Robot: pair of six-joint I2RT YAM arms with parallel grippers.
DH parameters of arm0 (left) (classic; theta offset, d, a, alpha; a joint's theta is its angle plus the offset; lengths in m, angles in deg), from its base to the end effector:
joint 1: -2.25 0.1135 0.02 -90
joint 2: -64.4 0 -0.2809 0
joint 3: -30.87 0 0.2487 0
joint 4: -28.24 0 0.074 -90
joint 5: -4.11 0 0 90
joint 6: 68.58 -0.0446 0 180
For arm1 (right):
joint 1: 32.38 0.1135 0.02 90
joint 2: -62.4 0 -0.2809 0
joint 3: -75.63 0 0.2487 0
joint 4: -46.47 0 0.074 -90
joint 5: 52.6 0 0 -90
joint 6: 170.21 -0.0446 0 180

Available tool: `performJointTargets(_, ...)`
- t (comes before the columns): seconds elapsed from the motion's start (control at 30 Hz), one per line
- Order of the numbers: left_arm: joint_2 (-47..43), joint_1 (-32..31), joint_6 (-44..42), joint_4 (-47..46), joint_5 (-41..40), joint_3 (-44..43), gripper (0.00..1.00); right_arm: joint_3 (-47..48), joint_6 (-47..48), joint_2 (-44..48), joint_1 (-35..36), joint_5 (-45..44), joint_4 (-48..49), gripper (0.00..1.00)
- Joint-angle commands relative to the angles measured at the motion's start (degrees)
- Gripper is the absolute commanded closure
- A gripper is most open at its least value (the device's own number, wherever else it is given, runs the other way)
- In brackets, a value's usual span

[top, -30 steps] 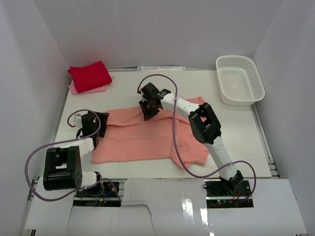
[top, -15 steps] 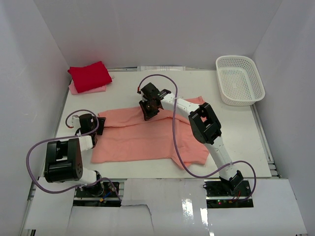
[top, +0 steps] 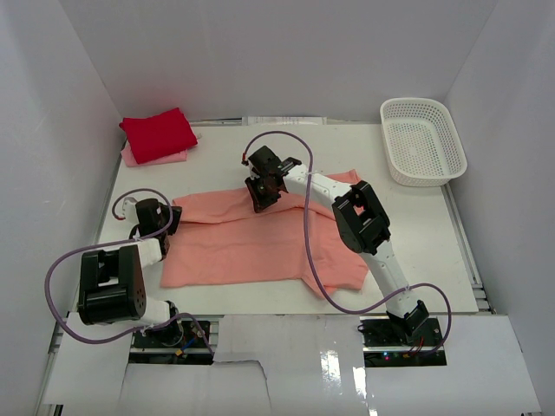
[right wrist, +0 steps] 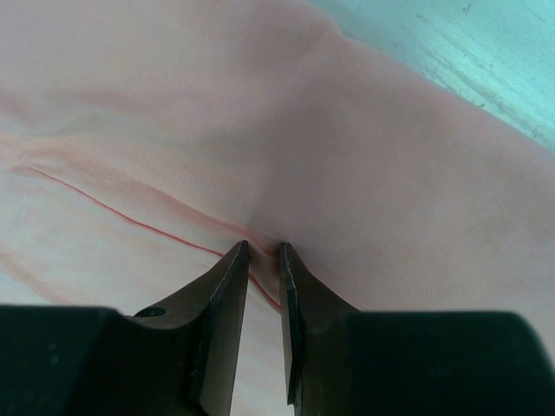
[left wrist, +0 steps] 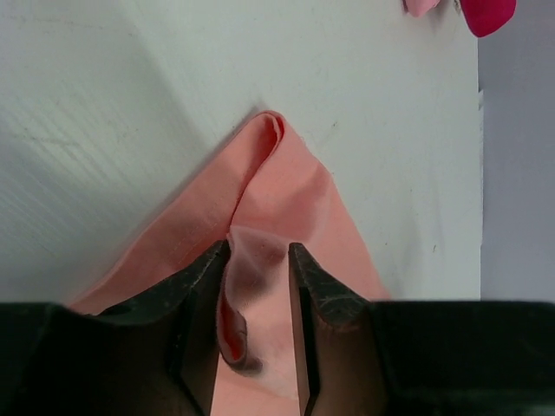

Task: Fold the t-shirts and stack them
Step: Fold the flattened tshirt in 1/3 of the way

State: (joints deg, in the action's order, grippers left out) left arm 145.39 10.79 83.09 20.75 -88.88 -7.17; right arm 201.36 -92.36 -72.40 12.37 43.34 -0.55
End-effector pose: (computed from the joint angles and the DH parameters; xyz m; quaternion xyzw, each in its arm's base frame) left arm 0.2514 0.0401 0.1527 -0.5208 0.7201 -0.1841 0.4200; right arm 0.3728 0.3761 0.1754 -0.2826 0.9126 0.1823 0.2324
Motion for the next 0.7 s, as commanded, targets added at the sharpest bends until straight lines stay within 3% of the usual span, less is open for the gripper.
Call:
performJointTargets(0.0,-1.01,0.60,-2.43,-1.22,-0.71,-2.11,0.58,-2.52,0.54,-0.02,1.04,-0.84,-3.33,0.73)
performJointTargets(0.33,3.47,1.13,-4.80,-5.62,6.32,-3.61,0.78,-2.78,0.89,0.07,0.95,-1.36,-3.68,0.73)
performJointTargets(0.67,3.74,1.31,-10.16,-5.44,8.61,-7.03,0.84,-2.69,0.89,-0.02,0.86,-1.45,-3.86,0.73)
